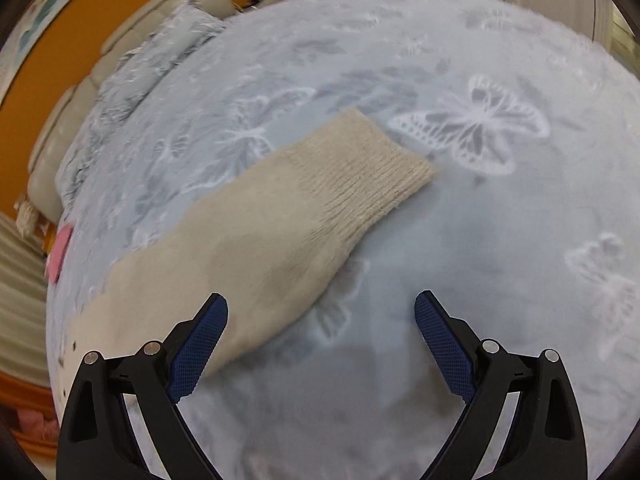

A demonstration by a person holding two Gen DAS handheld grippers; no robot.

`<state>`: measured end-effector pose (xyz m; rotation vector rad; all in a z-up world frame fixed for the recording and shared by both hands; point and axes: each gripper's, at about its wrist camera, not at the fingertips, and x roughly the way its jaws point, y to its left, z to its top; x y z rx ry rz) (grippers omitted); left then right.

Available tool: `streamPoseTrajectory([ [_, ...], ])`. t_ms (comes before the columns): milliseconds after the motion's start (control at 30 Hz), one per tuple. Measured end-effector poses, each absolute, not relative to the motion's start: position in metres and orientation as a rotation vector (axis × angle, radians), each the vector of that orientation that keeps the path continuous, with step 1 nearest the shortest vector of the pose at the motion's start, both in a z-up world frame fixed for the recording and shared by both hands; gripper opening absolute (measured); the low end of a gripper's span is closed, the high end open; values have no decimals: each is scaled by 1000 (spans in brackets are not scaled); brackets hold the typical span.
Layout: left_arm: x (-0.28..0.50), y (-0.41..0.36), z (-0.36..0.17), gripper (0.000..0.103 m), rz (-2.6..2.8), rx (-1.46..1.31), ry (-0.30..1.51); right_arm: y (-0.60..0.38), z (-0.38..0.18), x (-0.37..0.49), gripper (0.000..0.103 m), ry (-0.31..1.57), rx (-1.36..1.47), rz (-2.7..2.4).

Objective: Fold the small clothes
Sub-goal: 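Grasp the sweater sleeve cuff with the right tool and lift it, then carry the sleeve across the sweater body and open the right tool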

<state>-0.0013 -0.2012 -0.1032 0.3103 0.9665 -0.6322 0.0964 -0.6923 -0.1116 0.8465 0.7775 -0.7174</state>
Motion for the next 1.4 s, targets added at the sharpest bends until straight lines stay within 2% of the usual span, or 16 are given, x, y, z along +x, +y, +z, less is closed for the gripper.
streamPoseTrajectory([
  [33, -6, -205, -99, 86, -648, 349, 940, -693, -113, 102, 93, 766, 817, -743],
  [100, -5, -202, -87, 87, -653, 323, 899, -691, -109, 110, 62, 736, 743, -755],
  [133, -2, -197, -76, 88, -658, 276, 885, -692, -110, 118, 9, 757, 726, -727],
  [267, 32, -182, -44, 93, -602, 120, 830, -686, -80, 128, 9, 662, 726, -679],
  [400, 87, -171, -34, 94, -492, 20, 800, -643, -9, 153, 9, 535, 625, -536],
  [533, 145, -141, -34, 94, -317, -53, 820, -551, 56, 210, 9, 480, 516, -271],
  [633, 158, -110, -36, 94, -256, -119, 818, -470, 75, 256, 9, 508, 419, -103],
  [733, 161, -86, -43, 94, -174, -96, 805, -382, 66, 305, 9, 567, 324, 35],
  [867, 173, -62, -43, 94, -112, -100, 783, -277, 24, 360, 9, 690, 217, 153],
  [1033, 187, -40, -41, 96, -106, -157, 770, -194, -61, 415, 15, 991, 49, 259],
  [1100, 192, -33, -43, 97, -109, -181, 778, -182, -76, 414, 16, 1039, -4, 288],
  [1133, 196, -29, -44, 98, -113, -202, 788, -183, -70, 404, 18, 1002, -10, 302],
  [1200, 204, -23, -49, 98, -119, -246, 809, -205, -49, 377, 38, 915, 45, 289],
  [1233, 209, -18, -51, 98, -127, -283, 823, -225, -37, 357, 55, 861, 76, 253],
  [1267, 214, -15, -53, 98, -139, -319, 836, -236, -31, 345, 60, 822, 98, 212],
  [1400, 230, -4, -65, 98, -184, -466, 892, -330, -31, 267, 61, 761, 216, -85],
])
